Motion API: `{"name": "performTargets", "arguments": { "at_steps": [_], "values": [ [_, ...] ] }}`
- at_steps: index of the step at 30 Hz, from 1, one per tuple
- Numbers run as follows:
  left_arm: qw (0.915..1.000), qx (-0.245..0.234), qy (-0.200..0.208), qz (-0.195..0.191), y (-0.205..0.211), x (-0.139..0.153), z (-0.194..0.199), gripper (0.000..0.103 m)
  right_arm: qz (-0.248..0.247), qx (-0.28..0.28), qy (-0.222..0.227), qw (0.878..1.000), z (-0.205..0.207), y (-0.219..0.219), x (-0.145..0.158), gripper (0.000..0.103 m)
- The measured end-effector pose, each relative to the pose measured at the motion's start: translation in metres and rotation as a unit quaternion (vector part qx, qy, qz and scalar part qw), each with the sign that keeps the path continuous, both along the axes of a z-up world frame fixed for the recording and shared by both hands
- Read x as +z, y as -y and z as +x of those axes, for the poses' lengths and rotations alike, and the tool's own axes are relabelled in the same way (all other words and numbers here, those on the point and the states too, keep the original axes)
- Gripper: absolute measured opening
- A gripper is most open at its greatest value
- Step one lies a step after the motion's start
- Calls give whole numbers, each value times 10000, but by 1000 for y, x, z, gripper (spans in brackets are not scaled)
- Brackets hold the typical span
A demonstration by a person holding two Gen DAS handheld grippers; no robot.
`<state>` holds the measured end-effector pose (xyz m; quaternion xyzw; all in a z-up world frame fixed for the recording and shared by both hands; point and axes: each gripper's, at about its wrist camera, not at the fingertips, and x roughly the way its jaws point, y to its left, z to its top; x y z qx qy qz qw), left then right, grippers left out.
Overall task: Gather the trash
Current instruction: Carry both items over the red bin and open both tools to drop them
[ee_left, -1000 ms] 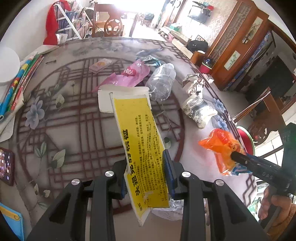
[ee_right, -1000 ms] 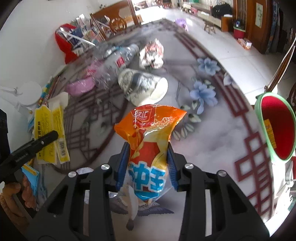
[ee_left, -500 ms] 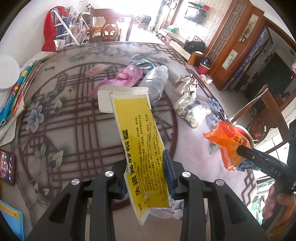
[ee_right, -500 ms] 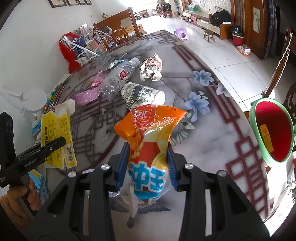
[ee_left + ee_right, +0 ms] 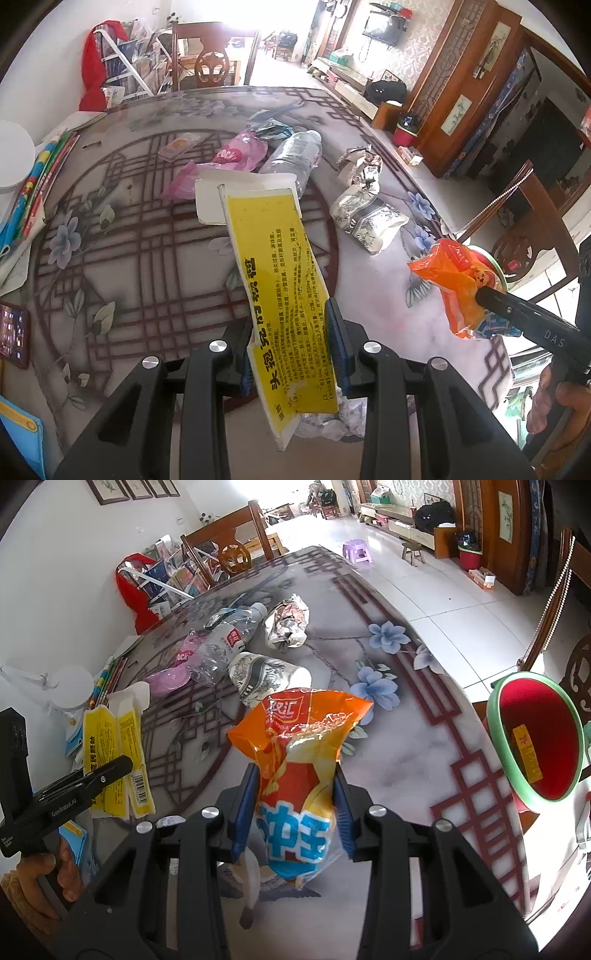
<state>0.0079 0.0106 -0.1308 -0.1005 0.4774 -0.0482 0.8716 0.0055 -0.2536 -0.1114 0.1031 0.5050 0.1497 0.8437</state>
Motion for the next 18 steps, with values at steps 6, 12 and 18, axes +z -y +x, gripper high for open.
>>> {"name": "performTargets", "arguments": {
  "at_steps": [6,12,18],
  "values": [
    [10000,-7,-7,60,15,2,3,30,63,-19,-18,10000,2,14,-3,38],
    [9999,89,26,118,33,7,7,30,120,91,-1,9999,13,31,-3,38],
    [9998,164,42,139,59,11,12,30,146,184,40,9997,26,55,1,38]
  ]
}}
